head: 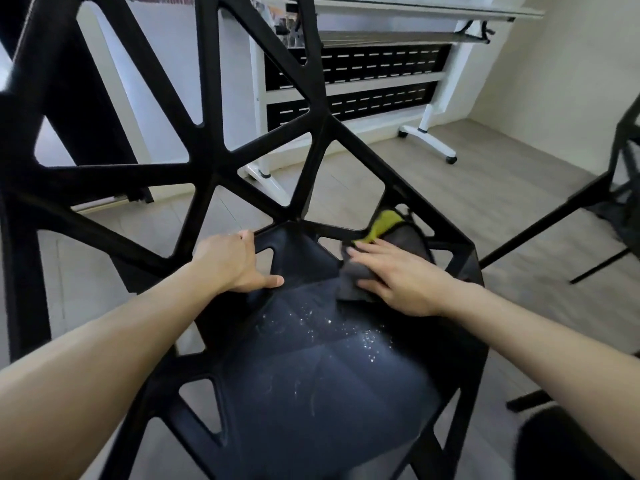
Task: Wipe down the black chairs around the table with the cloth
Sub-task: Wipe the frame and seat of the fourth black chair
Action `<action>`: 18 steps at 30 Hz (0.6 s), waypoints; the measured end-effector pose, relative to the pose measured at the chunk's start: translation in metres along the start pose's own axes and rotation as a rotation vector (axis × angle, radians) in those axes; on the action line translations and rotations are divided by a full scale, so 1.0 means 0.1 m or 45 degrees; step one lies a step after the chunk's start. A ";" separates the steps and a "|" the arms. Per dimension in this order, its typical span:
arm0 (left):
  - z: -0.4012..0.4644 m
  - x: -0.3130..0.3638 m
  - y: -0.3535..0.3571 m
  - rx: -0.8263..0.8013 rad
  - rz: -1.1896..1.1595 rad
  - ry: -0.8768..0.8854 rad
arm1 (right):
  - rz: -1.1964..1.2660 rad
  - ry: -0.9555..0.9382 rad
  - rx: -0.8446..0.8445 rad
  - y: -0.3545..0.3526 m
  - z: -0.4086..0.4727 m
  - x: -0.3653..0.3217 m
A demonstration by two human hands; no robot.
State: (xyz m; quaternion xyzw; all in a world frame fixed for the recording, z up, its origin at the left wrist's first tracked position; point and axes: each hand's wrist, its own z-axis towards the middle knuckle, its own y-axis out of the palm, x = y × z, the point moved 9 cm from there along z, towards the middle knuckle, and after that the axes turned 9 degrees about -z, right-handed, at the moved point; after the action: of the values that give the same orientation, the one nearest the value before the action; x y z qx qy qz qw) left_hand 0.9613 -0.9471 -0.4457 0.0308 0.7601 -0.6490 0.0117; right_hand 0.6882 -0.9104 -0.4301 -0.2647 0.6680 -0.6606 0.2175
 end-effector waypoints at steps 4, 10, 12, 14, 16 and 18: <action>0.03 -0.01 0.03 -0.005 -0.036 -0.010 | 0.185 0.012 -0.037 -0.10 -0.68 0.05; 0.03 0.00 -0.01 -0.013 0.004 0.002 | -0.047 0.012 0.033 0.14 0.66 -0.31; 0.00 0.00 -0.03 -0.005 0.010 -0.004 | -0.027 0.024 0.028 0.16 0.67 -0.32; -0.02 0.01 -0.04 -0.006 0.001 -0.002 | -0.023 -0.012 0.005 0.12 0.29 -0.29; -0.02 0.00 -0.03 -0.014 -0.022 0.000 | -0.020 -0.037 0.004 0.02 -0.22 -0.27; 0.00 -0.01 -0.01 -0.029 -0.047 -0.007 | -0.038 -0.017 0.029 -0.03 -0.67 -0.25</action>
State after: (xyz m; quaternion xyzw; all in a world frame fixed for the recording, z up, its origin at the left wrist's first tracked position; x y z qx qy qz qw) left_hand 0.9624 -0.9470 -0.4446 0.0151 0.7678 -0.6405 0.0021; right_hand 0.6646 -0.8429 -0.4259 -0.2764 0.6549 -0.6697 0.2152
